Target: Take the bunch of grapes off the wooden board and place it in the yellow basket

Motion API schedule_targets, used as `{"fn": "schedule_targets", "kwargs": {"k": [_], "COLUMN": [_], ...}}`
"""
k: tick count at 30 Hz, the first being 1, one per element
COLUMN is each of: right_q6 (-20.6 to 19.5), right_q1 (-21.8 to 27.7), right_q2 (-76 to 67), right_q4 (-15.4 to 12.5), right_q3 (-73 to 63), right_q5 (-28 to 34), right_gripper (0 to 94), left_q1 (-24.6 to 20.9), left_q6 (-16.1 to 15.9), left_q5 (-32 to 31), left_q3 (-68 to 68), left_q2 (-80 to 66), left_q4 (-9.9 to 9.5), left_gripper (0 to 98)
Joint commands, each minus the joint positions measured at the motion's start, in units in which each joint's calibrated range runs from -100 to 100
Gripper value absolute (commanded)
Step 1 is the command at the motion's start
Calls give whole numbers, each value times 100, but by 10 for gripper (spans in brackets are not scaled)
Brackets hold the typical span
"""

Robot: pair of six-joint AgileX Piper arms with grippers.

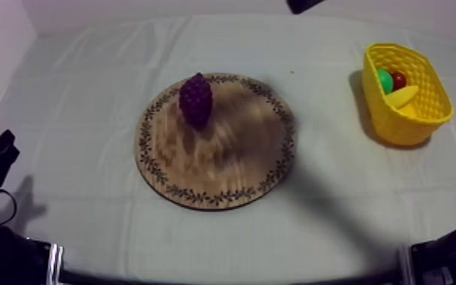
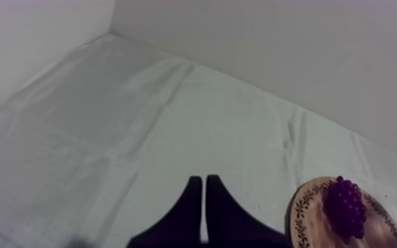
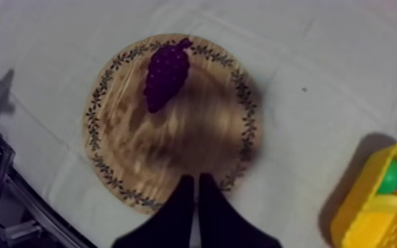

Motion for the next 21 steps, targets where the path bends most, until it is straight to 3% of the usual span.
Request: {"fn": "schedule_targets", "kwargs": {"k": [1, 12, 15, 21], "right_q6": [-255, -777, -882, -1115], "right_q1": [-35, -158, -217, -272], "right_q2": [712, 1996, 2139, 2288], "right_q4": [-48, -133, -61, 104], "right_q3": [-660, -1966, -2106, -2218], "right_q5": [68, 156, 162, 171], "right_gripper": [7, 43, 143, 448], "left_q1": [2, 2, 2, 2], "left_q6": [-2, -2, -2, -2], "left_q5": [0, 0, 0, 0], "left_q3": [-4, -4, -4, -4], "left_q2": [1, 1, 1, 1], "left_q4": [-2, -2, -2, -2], "left_gripper": [0, 0, 0, 0]}}
